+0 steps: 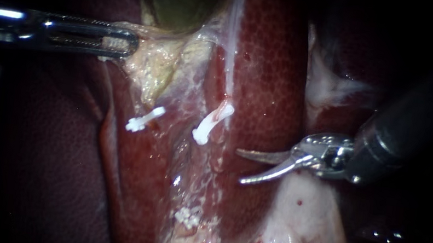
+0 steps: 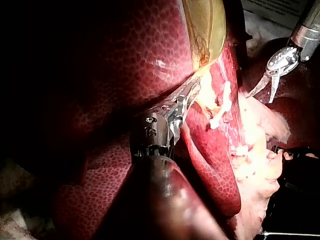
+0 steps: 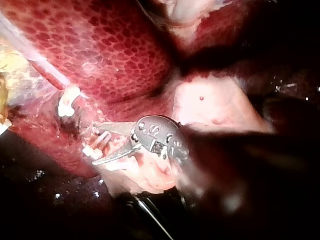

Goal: Go back from the cut right tube

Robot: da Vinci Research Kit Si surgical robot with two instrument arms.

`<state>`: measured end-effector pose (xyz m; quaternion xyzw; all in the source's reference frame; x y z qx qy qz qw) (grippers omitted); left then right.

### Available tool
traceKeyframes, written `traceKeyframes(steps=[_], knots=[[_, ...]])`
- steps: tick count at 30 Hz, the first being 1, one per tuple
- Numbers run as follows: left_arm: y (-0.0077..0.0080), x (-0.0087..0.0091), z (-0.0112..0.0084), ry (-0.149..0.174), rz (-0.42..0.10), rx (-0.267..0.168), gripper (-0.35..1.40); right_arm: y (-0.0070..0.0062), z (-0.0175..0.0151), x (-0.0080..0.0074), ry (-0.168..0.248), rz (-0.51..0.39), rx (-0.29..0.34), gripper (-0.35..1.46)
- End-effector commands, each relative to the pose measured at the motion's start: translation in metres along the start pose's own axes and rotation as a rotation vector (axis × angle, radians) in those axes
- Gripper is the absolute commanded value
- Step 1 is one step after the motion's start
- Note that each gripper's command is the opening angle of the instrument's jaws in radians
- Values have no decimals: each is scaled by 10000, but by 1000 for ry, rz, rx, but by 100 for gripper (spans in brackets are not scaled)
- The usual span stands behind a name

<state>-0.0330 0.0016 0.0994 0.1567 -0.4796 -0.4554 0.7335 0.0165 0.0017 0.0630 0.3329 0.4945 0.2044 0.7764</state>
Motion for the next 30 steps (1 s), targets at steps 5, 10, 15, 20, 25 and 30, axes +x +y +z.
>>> traceKeyframes(steps=[5, 10, 15, 20, 25, 30], knots=[[-1, 3, 3, -1, 2, -3, -13, -8, -26, 18, 10, -54, -31, 143], [-3, 9, 9, -4, 4, -8, -13, -16, -47, 33, 28, -114, -56, 143], [-5, 17, 17, -8, 8, -4, -11, -23, -58, 42, 43, -136, -79, 143], [-8, 31, 32, 12, 18, 2, -11, -27, -59, 44, 43, -140, -105, 143], [-15, 49, 54, 36, 30, 17, -11, -27, -59, 43, 43, -140, -106, 143], [-20, 60, 68, 51, 25, 25, -11, -28, -59, 43, 43, -141, -107, 143]])
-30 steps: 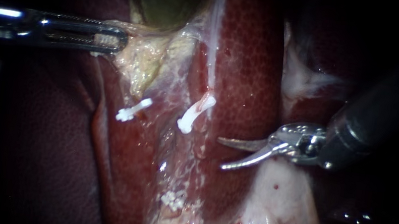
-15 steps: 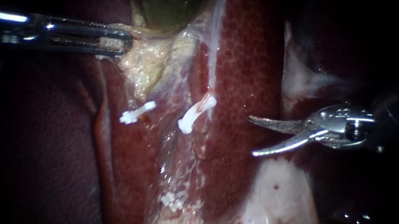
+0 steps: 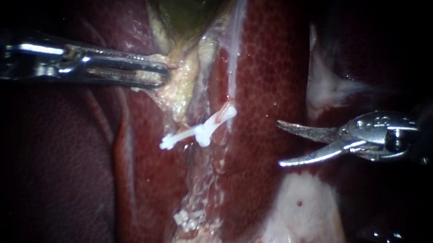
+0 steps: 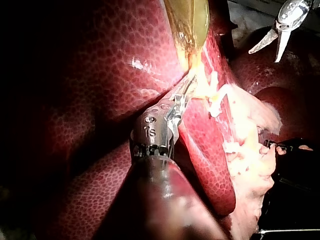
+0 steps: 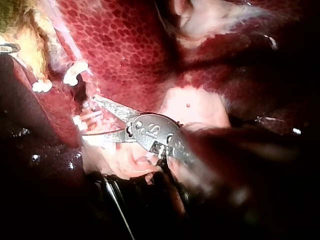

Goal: Go back from the cut right tube

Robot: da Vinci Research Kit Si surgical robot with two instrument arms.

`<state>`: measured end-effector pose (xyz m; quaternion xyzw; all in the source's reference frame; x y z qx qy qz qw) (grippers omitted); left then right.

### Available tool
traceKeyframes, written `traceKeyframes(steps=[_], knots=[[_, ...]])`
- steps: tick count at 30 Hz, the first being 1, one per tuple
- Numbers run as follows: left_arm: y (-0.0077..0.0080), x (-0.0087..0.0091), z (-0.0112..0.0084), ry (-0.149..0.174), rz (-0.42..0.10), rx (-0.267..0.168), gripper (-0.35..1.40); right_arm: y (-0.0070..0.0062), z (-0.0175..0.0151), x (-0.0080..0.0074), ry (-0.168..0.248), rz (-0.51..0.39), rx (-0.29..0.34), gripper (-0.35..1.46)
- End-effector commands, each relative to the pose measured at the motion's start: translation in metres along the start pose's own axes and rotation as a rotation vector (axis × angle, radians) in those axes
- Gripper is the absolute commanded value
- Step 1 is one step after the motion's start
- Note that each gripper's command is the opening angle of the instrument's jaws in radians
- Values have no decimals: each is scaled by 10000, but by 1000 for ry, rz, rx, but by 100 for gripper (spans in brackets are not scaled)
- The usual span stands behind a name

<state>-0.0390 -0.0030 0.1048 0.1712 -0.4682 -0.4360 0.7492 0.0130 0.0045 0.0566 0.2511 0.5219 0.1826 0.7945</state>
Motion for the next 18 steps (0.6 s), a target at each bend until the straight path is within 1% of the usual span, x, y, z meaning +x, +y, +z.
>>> traceKeyframes(steps=[1, 9, 18], knots=[[-1, 1, 2, 1, -5, 3, -11, 0, 0, 0, 0, 0, 0, 143], [-1, 1, 3, 1, -5, 4, -10, -3, 1, 1, 3, -5, -1, 143], [-1, 0, 3, 2, -4, 8, -10, -2, 2, 1, 3, -5, -2, 143]])
